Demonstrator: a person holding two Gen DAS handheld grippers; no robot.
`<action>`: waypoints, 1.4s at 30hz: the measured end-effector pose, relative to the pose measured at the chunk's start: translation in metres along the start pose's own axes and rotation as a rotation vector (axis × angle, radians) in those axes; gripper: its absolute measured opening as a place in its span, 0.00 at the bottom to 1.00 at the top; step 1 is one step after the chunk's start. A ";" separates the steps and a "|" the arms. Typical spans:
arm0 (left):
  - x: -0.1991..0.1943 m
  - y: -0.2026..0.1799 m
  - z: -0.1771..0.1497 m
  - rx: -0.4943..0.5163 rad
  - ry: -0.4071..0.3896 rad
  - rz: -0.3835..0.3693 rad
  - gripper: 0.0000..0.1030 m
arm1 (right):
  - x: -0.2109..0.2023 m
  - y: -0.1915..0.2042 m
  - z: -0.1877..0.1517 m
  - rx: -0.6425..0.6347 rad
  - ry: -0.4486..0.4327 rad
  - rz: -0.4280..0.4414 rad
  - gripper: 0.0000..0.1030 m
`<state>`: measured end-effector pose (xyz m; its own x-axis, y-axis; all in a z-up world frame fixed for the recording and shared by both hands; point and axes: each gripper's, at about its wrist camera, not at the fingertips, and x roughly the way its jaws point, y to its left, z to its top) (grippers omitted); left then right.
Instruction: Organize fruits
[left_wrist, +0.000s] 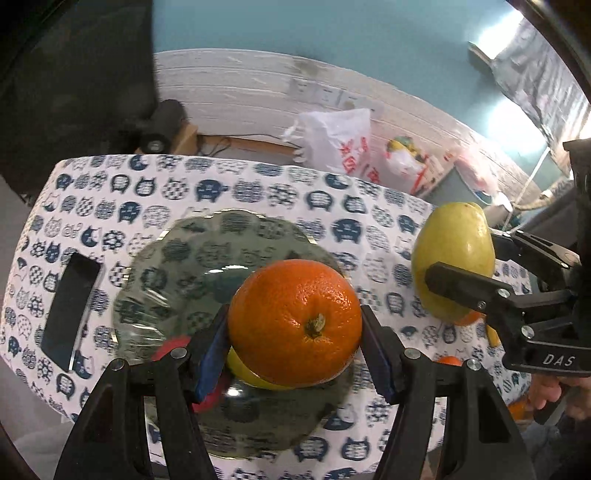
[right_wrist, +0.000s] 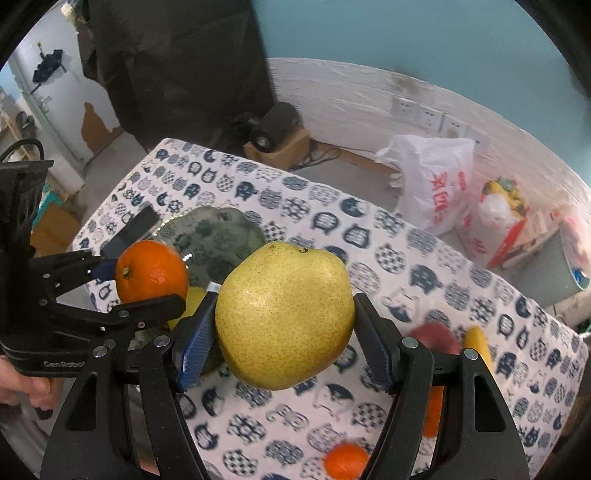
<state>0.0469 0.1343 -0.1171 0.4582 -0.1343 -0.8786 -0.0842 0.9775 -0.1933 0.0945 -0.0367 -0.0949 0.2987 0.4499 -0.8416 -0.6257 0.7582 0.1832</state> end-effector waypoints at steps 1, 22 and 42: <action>0.001 0.006 0.001 -0.007 -0.002 0.012 0.65 | 0.003 0.003 0.002 -0.006 0.002 0.002 0.70; 0.040 0.062 0.026 -0.175 0.095 0.103 0.65 | 0.059 0.021 0.031 0.062 0.073 0.070 0.70; 0.051 0.093 0.003 -0.166 0.106 0.110 0.65 | 0.107 0.042 0.022 -0.036 0.153 0.026 0.70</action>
<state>0.0652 0.2189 -0.1785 0.3437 -0.0537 -0.9376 -0.2770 0.9481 -0.1558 0.1158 0.0536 -0.1659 0.1701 0.3897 -0.9051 -0.6577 0.7289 0.1902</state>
